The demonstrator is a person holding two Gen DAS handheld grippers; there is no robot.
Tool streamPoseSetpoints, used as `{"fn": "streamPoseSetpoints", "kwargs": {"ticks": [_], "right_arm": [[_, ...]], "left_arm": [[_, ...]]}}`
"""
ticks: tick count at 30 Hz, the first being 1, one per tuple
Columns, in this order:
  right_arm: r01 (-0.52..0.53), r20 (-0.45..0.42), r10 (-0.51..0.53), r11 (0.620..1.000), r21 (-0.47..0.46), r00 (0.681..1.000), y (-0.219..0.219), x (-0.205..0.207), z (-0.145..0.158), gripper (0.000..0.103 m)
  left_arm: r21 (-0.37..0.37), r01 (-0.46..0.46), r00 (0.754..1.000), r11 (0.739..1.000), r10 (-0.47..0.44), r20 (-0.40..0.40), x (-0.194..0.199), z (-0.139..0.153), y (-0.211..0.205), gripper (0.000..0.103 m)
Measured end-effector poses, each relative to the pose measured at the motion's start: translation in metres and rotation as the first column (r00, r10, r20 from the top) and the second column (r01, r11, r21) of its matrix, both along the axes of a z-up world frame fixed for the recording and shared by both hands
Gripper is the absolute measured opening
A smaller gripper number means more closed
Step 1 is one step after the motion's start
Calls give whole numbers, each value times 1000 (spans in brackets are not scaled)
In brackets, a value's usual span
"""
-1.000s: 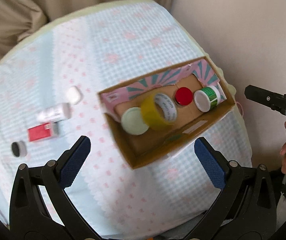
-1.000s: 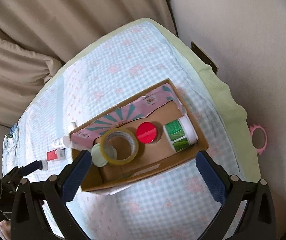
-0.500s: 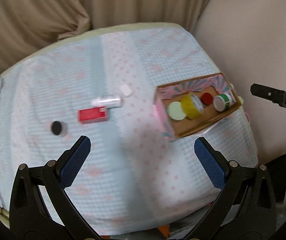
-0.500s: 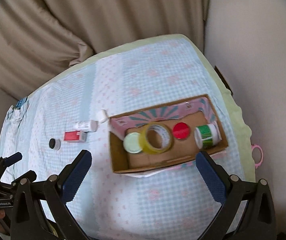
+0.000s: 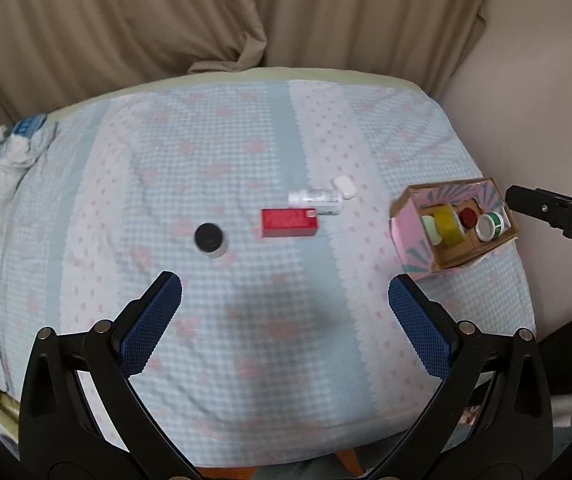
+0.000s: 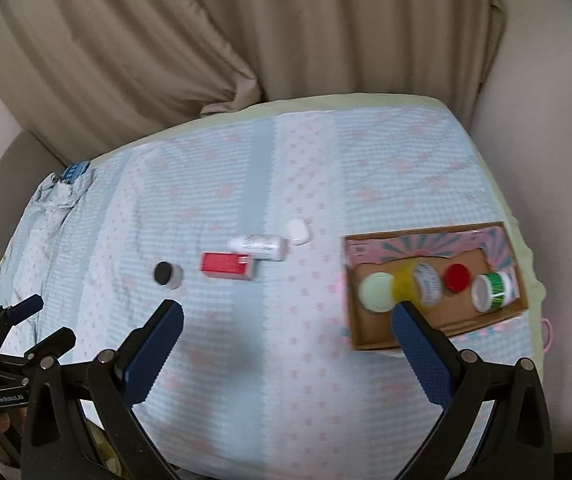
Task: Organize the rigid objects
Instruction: 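Withdraw both tools from the box back over the bed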
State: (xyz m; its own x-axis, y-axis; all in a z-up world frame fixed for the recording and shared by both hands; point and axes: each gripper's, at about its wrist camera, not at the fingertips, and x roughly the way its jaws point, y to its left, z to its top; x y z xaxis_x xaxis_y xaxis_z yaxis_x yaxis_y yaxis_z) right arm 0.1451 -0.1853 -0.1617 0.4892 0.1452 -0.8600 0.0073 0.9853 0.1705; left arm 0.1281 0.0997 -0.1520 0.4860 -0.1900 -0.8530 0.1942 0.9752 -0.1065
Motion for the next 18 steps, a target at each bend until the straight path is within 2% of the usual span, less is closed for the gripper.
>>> {"fn": "streamPoseSetpoints", "kwargs": {"ticks": [4, 10, 18], "right_arm": [[-4, -36, 3, 1000, -22, 999, 39, 7, -8, 103], [-19, -107, 16, 999, -33, 994, 93, 27, -37, 103], [-223, -112, 212, 971, -92, 971, 135, 68, -70, 103]], "left_arm": [[-19, -4, 999, 1000, 4, -33, 8, -19, 45, 103], [-7, 11, 996, 1000, -12, -91, 36, -60, 91, 103], [-5, 22, 990, 1000, -22, -141, 87, -117, 109, 103]]}}
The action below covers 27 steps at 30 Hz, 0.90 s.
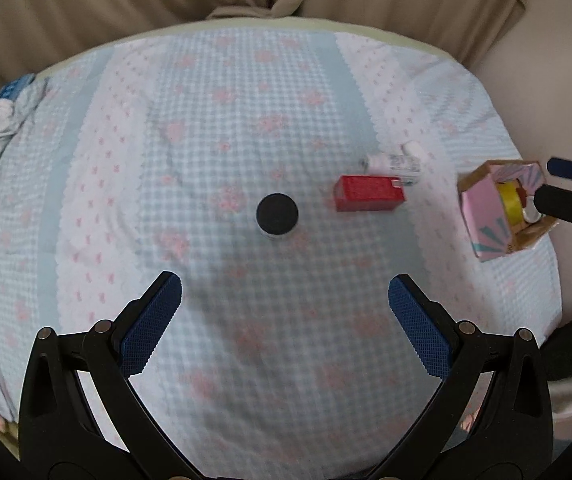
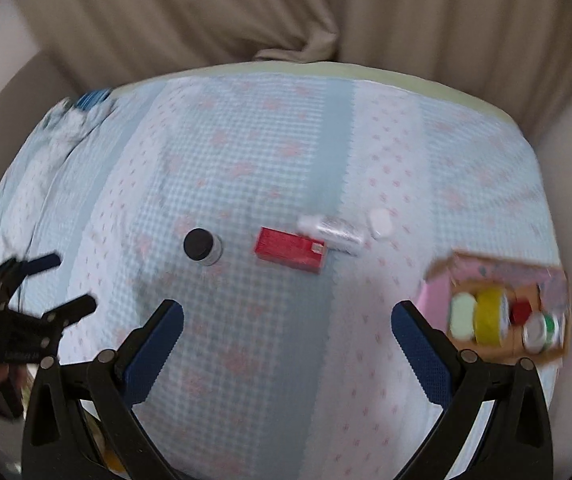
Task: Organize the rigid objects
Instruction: 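Withdraw both tools from the box back over the bed, then grasp the red box with the right tool while the left grasps the black-lidded jar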
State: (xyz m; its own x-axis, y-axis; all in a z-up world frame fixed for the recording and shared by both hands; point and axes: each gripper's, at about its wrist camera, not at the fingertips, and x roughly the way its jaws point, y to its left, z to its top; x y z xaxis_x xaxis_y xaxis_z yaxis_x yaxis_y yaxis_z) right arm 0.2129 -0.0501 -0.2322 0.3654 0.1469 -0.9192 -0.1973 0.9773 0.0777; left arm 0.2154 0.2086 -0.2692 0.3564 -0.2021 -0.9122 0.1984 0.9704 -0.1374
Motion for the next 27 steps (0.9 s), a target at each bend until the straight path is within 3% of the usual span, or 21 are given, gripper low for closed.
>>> {"fn": "streamPoseSetpoints", "kwargs": {"ticks": [3, 6, 9, 15, 18, 20, 21, 23, 27], "right_arm": [[-131, -1, 131, 990, -50, 991, 12, 20, -20, 103], [-298, -23, 298, 946, -126, 954, 25, 41, -49, 103], [-419, -47, 416, 897, -144, 908, 34, 57, -77, 103], [-624, -130, 610, 756, -197, 781, 55, 84, -141, 97], [-710, -168, 693, 661, -241, 701, 66, 88, -166, 96], [-760, -196, 738, 598, -256, 646, 72, 90, -181, 90], [-776, -210, 751, 575, -258, 626, 73, 92, -186, 86], [-817, -264, 776, 515, -261, 573, 80, 95, -204, 86], [-863, -325, 803, 433, -259, 500, 89, 95, -227, 85]], "left_arm": [[15, 13, 1000, 1000, -13, -14, 22, -23, -3, 103], [37, 33, 999, 999, -32, -28, 43, -45, -8, 103], [49, 72, 997, 996, -70, -43, 61, -70, -16, 103], [101, 135, 988, 986, -126, -89, 92, -123, -35, 101], [94, 142, 985, 985, -132, -111, 101, -142, -37, 100], [100, 151, 982, 983, -138, -125, 105, -154, -40, 99], [102, 154, 981, 983, -140, -133, 106, -159, -42, 98], [98, 159, 978, 982, -144, -149, 109, -169, -43, 97], [92, 178, 972, 980, -161, -170, 112, -185, -48, 94]]}}
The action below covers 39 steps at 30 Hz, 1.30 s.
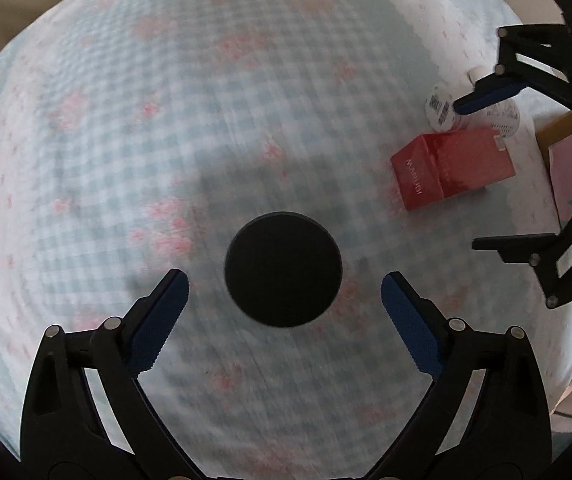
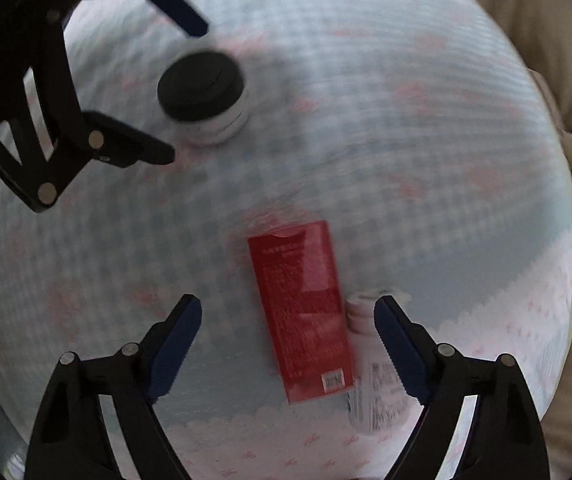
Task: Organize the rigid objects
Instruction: 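Grasp the red box with the right tool while the left grasps the black-lidded jar, then carry the red box and black jar over the cardboard box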
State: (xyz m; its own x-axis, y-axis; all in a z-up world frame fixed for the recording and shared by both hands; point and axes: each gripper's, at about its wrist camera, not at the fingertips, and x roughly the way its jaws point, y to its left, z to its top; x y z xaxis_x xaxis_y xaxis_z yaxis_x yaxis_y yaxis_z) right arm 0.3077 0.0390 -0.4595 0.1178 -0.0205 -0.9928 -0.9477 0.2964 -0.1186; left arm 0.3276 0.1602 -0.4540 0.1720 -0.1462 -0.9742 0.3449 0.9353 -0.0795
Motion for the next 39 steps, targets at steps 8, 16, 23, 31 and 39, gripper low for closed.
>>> {"fn": "streamPoseSetpoints", "kwargs": {"ticks": [8, 16, 23, 31, 39], "right_arm": [[-93, -51, 89, 993, -78, 995, 12, 1, -34, 62], [-74, -44, 71, 994, -86, 997, 11, 6, -34, 44], [-5, -17, 4, 997, -78, 1000, 6, 8, -26, 40], [171, -35, -172, 985, -19, 984, 9, 7, -6, 39], [510, -117, -499, 854, 105, 859, 7, 11, 43, 39]], "left_arm": [[-30, -14, 999, 999, 13, -29, 10, -21, -6, 76], [-19, -21, 999, 1000, 20, -30, 14, -30, -9, 53], [-11, -8, 1000, 1000, 8, -18, 19, -26, 3, 53], [-16, -24, 1000, 1000, 24, -15, 5, -7, 12, 53], [-62, -90, 995, 994, 93, 33, -18, 37, 36, 53]]}}
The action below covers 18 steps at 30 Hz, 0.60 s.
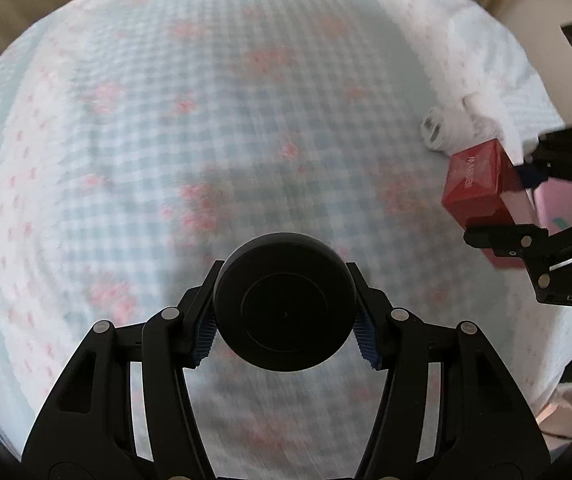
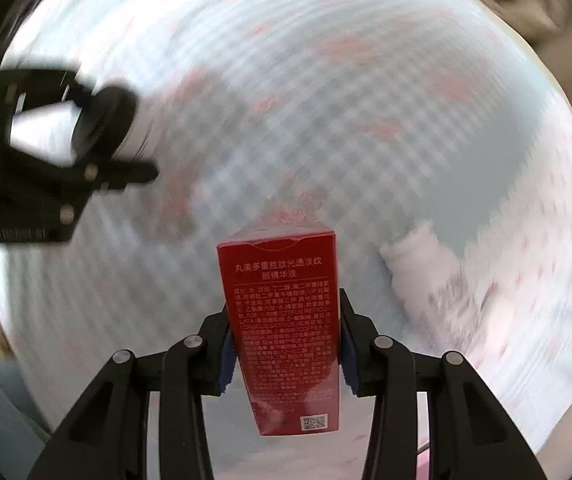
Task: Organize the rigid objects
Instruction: 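Carry the red box and black jar over the cardboard box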
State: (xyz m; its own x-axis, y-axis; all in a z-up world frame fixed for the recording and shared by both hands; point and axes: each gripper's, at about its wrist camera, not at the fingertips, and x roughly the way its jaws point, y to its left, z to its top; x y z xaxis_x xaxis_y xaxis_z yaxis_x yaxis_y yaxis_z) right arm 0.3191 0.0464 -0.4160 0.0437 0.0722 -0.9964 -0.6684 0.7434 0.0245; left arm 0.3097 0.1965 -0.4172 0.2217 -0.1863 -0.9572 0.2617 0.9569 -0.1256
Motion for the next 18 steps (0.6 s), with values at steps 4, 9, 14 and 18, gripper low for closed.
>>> {"fn": "streamPoseSetpoints", "kwargs": {"ticks": [4, 9, 14, 18], "right_arm": [[205, -4, -205, 975, 89, 979, -12, -3, 36, 39], [391, -7, -396, 903, 179, 918, -45, -37, 77, 39], [512, 11, -529, 826, 235, 848, -67, -78, 117, 39], [565, 30, -595, 778, 275, 803, -95, -103, 143, 39]], "left_arm": [[-20, -25, 999, 999, 25, 43, -22, 37, 7, 53], [-25, -5, 994, 1000, 8, 110, -46, 84, 6, 53], [-42, 35, 985, 998, -28, 170, -70, 130, -10, 53], [-68, 59, 978, 996, -44, 206, -84, 161, -32, 53]]}}
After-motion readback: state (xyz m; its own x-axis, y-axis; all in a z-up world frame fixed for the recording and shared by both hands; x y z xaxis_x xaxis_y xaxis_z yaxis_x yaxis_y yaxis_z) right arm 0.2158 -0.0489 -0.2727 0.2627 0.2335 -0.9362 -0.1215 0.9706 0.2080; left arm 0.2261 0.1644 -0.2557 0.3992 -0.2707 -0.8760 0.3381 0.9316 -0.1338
